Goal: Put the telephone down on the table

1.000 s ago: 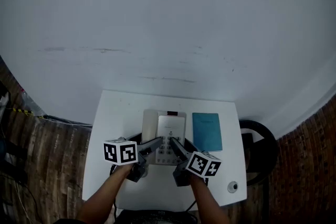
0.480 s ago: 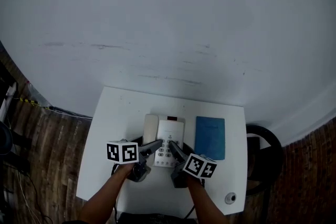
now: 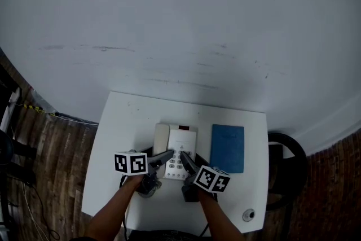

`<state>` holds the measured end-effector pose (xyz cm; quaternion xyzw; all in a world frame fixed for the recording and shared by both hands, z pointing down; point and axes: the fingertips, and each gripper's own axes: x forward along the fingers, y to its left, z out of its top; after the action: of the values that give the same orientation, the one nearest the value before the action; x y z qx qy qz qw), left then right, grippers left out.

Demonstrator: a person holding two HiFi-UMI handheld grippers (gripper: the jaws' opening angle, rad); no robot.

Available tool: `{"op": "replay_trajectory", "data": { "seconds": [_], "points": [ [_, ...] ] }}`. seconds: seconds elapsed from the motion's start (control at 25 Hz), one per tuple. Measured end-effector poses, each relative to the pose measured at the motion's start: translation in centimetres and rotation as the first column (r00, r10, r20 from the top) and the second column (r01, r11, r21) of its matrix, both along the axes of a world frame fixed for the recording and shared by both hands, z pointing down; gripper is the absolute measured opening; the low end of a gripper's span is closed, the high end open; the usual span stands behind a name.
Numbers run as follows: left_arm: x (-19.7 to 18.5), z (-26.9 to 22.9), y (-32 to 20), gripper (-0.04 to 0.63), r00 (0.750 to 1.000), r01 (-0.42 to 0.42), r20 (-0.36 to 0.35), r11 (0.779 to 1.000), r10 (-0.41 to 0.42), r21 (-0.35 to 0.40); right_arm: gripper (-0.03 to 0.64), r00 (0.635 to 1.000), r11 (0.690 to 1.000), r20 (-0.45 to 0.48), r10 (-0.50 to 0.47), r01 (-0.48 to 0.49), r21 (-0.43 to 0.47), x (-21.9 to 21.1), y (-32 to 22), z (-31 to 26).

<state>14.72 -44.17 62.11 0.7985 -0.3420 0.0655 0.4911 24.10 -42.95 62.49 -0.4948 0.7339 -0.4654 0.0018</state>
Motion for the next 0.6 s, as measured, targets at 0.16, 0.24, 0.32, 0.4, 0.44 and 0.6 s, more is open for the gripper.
{"op": "replay_trajectory", "data": {
  "seconds": [0.16,0.24,0.32,0.4,0.44,0.6],
  "points": [
    [0.2,0.5,-0.1,0.390,1.000,0.001,-0.008,1.000,-0.001,-0.011,0.255,1.000,1.000,-0.015,0.011,-0.011,-0.017,0.2,-0.1,0.3],
    [0.2,0.6,-0.1,0.390,1.000,-0.005,-0.002,1.000,0.005,-0.010,0.256,1.000,1.000,-0.018,0.016,-0.016,-0.024,0.2,-0.1,0.3],
    [0.4,0.7,-0.2,0.390,1.000,-0.013,0.008,1.000,0.013,-0.009,0.258,0.999,0.999,-0.024,0.023,-0.024,-0.028,0.3,-0.1,0.4],
    [0.4,0.9,-0.3,0.390,1.000,-0.019,0.018,1.000,0.019,-0.012,0.261,0.999,0.999,-0.029,0.029,-0.030,-0.034,0.3,-0.1,0.5],
    [0.4,0.9,-0.3,0.390,1.000,-0.020,0.022,1.000,0.021,-0.013,0.261,0.999,0.999,-0.026,0.032,-0.033,-0.040,0.4,-0.2,0.5],
    [0.5,1.2,-0.1,0.390,0.998,-0.040,0.046,0.999,0.040,-0.009,0.260,0.999,0.997,0.001,0.045,-0.045,-0.063,0.9,-0.2,0.7]
  ]
}}
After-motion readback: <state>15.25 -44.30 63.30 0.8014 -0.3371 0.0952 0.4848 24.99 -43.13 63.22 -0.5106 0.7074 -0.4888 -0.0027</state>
